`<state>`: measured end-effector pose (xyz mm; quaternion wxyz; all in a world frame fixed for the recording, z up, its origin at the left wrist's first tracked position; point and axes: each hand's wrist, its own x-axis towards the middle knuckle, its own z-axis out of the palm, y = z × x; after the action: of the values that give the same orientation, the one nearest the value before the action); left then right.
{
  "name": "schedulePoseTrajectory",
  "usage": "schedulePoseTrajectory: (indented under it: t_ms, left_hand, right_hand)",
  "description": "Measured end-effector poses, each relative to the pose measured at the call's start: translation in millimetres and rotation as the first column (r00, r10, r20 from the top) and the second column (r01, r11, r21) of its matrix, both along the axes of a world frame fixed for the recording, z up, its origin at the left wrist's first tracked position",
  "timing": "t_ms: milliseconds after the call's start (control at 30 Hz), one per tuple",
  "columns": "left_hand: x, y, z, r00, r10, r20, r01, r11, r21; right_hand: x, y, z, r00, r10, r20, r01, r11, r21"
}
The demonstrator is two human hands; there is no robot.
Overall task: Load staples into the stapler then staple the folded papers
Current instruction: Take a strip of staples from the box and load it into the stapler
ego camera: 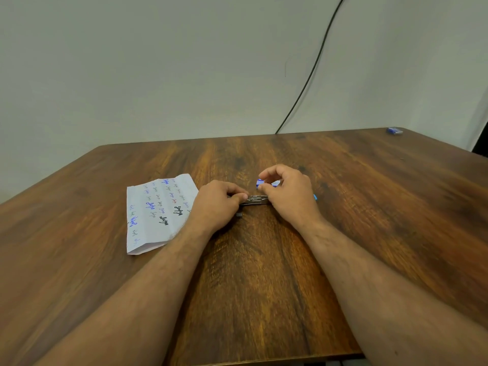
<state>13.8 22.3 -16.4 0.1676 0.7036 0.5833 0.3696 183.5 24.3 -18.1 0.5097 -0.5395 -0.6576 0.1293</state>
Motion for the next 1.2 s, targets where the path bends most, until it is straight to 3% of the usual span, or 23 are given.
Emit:
schedulePoseTrajectory:
  t_ms: [100,233,433,567,1067,1200]
  left_hand:
    - [0,-1,1,1.000,0.008,0.002,-0.008,1.000,-0.001]
    - [0,-3,1,1.000,0.002,0.023,-0.003,0.999,0.035]
    - [-1,-2,0,1.000,-0.010,0.011,0.010,0.999,0.048]
    - [-1,-1,-1,0.999,-0.006,0.038,0.005,0.999,0.044]
    - [-2,1,-2,0.999,0.008,0.050,-0.013,0.996,0.088]
    - [-3,2,-2,1.000,-0.018,0.024,0.016,0.995,0.094]
  right_hand:
    - [0,-3,1,0.999,-0.020,0.030,0.017,0.996,0.091]
    - [-3,-16,3,0.981,-0.006,0.192,-0.037,0.975,0.219]
    - [-9,-31,8,0.859,0.189,0.476,-0.268,0.958,0.104]
    - [-13,-33,9,0.767,0.181,0.615,-0.279,0.958,0.066]
    - [-12,-24,4,0.793,0.236,0.562,-0.266,0.963,-0.030]
    - [-10,-19,2,0.884,0.165,0.437,-0.220,0.972,0.077]
